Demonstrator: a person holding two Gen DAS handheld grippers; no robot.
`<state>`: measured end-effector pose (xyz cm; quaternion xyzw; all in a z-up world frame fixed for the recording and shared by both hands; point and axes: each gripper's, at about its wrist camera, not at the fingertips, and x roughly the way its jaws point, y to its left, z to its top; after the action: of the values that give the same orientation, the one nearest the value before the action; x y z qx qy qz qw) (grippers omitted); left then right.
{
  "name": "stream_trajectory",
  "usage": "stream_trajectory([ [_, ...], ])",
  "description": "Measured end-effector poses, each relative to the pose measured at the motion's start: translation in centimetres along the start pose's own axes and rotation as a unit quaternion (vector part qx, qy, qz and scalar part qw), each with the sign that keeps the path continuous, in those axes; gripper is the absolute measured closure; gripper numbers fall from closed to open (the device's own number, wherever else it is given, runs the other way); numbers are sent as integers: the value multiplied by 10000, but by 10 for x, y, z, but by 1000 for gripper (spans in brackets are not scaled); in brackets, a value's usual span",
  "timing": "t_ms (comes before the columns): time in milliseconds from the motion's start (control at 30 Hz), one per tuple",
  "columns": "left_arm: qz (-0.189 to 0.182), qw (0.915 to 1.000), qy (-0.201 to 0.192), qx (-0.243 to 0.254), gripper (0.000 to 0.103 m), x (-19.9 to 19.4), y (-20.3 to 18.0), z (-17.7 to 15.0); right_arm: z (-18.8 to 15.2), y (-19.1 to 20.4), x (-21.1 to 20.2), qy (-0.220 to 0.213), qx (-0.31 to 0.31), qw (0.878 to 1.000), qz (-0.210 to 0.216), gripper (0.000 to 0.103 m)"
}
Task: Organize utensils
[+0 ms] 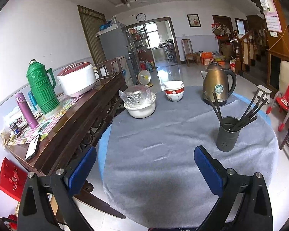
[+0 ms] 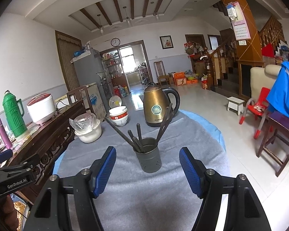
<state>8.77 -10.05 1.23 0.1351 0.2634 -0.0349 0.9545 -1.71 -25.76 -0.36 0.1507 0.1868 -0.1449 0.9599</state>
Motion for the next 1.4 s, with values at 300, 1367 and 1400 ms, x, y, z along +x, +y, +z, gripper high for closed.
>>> stream_trajectory([
  [300, -122, 9999, -1, 55, 2, 3, -5, 8, 9, -2, 2, 22, 10, 9999, -158, 31],
  [1367, -418, 9979, 475, 111, 2, 71, -17, 18, 9, 16, 61, 494, -153, 9983, -277, 31],
  [1400, -426, 9978, 495, 120, 2, 73, -18, 18, 10, 16, 61, 484, -150, 9983, -277, 31],
])
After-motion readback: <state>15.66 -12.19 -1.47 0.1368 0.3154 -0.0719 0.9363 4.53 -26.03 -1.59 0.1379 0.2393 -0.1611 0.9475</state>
